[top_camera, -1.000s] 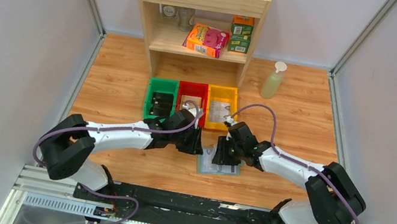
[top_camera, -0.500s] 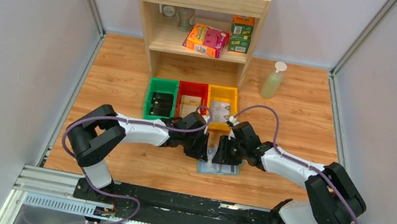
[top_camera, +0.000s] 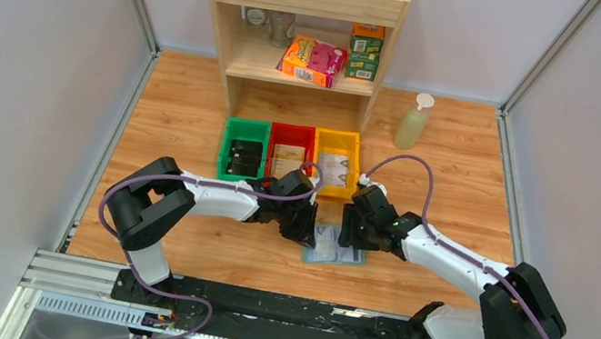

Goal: Take the credit cards out of the card holder
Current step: Remove the credit card from the card holder.

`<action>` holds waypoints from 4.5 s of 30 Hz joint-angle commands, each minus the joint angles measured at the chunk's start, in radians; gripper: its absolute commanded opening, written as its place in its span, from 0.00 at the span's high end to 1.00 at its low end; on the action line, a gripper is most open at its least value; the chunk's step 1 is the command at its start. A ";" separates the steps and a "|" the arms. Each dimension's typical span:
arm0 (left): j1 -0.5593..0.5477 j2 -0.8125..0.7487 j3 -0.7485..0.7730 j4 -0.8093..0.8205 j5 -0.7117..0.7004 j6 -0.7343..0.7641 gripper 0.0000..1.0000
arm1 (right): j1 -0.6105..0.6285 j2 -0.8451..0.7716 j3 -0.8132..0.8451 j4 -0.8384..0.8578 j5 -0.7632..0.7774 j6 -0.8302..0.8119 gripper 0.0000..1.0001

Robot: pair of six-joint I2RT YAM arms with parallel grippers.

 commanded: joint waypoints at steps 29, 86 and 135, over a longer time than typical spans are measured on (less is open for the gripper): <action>-0.006 -0.025 -0.028 -0.008 -0.046 0.032 0.79 | -0.149 -0.089 -0.139 0.344 -0.377 0.052 0.49; -0.007 -0.032 0.028 -0.221 -0.200 0.133 0.99 | -0.190 0.289 -0.247 1.005 -0.798 0.314 0.62; -0.006 -0.063 0.000 -0.205 -0.230 0.118 1.00 | -0.531 0.096 -0.396 0.805 -0.879 0.170 1.00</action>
